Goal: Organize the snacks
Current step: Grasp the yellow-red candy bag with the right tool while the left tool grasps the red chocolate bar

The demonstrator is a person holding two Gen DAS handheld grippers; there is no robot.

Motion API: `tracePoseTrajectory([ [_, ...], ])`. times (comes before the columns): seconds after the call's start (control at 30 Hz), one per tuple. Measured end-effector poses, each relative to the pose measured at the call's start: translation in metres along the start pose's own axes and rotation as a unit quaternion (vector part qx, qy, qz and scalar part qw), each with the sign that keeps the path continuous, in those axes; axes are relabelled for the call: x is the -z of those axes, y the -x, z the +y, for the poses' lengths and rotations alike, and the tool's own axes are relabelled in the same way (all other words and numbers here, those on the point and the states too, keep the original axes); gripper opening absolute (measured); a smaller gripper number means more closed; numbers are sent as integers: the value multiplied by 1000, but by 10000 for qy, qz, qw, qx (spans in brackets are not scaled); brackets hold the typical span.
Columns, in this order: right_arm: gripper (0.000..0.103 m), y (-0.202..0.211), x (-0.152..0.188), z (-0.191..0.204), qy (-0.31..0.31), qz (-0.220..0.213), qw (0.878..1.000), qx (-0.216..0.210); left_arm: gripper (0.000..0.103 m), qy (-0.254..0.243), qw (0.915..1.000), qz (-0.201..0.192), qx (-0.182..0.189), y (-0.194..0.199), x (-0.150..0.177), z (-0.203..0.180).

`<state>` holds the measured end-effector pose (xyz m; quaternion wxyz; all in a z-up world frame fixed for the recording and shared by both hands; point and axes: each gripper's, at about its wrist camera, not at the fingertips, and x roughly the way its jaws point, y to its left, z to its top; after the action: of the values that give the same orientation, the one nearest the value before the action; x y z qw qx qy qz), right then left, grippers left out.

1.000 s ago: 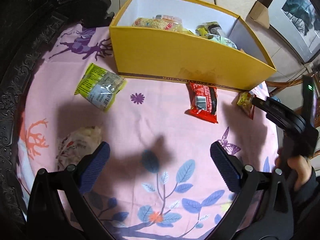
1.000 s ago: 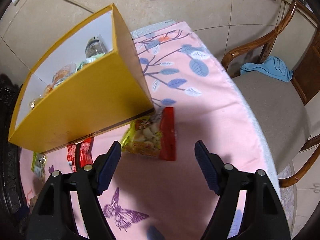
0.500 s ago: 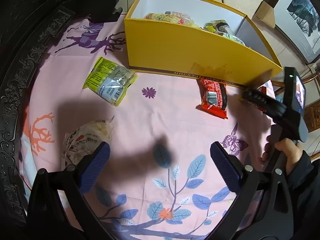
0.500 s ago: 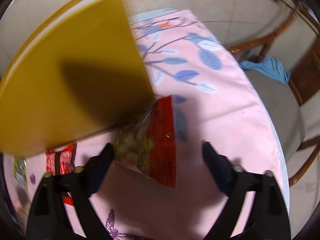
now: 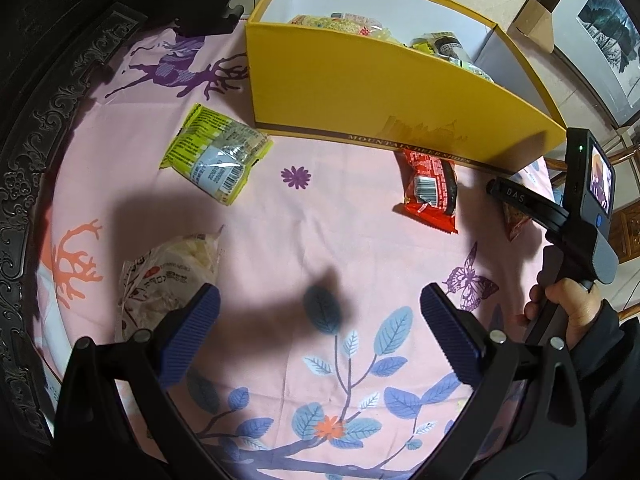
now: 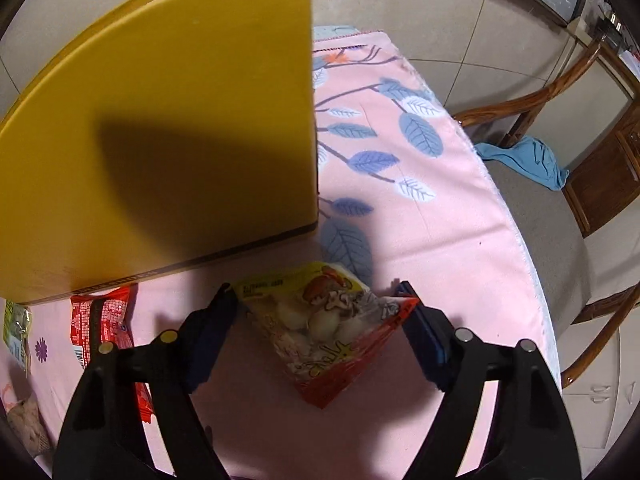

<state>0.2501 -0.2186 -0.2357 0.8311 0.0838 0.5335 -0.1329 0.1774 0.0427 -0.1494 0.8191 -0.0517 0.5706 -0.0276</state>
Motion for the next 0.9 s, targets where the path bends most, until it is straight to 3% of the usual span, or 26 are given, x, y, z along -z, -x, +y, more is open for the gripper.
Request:
tracePoseTrajectory([
  [0.47,73,5,6,-2,475,99,9986,-207,101,117,9999,86,53,-24,-14,-22],
  [0.53,56,8,9,-10,463,105,9986,-211,101,8,10000,38,73,-34,-23,-36],
  [0.57,55,11,10,-15,449,105,9987,-229,101,-32,10000,6,53,-37,-26,-42],
  [0.9,54,43,74,-44,590,164,9972,-436,101,-98,9997,94,-179,-97,-61,-87],
])
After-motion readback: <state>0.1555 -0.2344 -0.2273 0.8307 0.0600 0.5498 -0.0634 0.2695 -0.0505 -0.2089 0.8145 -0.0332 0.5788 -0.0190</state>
